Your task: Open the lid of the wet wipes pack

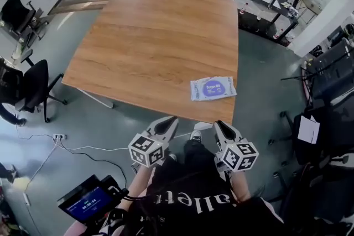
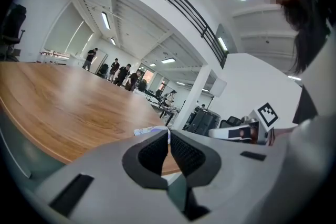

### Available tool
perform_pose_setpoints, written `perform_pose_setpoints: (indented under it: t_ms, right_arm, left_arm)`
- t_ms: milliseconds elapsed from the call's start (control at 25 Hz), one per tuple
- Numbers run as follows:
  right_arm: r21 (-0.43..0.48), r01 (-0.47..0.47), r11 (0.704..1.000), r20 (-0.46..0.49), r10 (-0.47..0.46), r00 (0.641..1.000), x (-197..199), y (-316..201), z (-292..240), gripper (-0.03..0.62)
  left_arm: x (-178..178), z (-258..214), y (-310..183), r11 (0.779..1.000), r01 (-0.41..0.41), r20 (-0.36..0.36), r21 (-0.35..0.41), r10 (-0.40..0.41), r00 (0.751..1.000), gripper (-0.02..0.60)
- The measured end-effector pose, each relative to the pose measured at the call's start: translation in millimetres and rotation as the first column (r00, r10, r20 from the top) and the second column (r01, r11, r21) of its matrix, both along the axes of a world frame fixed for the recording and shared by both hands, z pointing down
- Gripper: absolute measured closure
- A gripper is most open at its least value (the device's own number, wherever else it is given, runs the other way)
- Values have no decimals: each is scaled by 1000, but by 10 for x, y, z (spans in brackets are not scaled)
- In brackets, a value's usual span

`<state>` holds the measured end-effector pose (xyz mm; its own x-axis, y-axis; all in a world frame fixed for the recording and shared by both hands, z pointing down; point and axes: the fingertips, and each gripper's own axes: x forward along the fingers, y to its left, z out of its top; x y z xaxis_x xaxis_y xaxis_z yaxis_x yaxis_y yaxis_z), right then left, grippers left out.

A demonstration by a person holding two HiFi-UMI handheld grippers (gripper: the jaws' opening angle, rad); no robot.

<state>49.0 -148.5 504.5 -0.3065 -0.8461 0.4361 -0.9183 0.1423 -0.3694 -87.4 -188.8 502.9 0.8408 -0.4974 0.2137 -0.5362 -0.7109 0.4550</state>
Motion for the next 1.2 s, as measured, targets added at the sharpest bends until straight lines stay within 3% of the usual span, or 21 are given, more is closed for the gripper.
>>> perform_pose_setpoints:
  t_ms: [240,400,640,760,880,1000,1120,1200]
  right_arm:
    - [5,70,998,-11,-70,997,488,-415,3,530]
    - [-4,82,997,-10,-82,997,817,-650,70,531]
    - [-46,194,980,-55,-196,979,951,-864,256,530]
    - [-65,262,963,-100,-267,958,966,-972,394,530]
    - [-90,336,938,-160,-346,924,903,-1075,514,530]
    - [-110,403,908,-236,-418,877,859,-1187,654,530]
    - [-129,480,868,-334,-493,803,777,-1321,771,529]
    - [-160,531,832,-409,-545,732,725,-1378,851,528]
  left_arm:
    - [482,150,-401,999,43,43,-22,-42,998,580]
    - [829,369,-654,1000,14,165,5,-15,986,572]
    - [1193,795,-932,999,-42,354,-18,46,934,571]
    - [1342,1090,-1053,995,-96,456,-37,102,884,523]
    - [1373,1329,-1148,991,-127,531,-44,131,838,523]
    - [1405,1456,-1176,989,-133,554,-63,145,820,523]
    - [1405,1511,-1222,990,-134,580,-51,138,803,523]
    - [1418,1544,-1211,989,-138,605,-50,140,784,525]
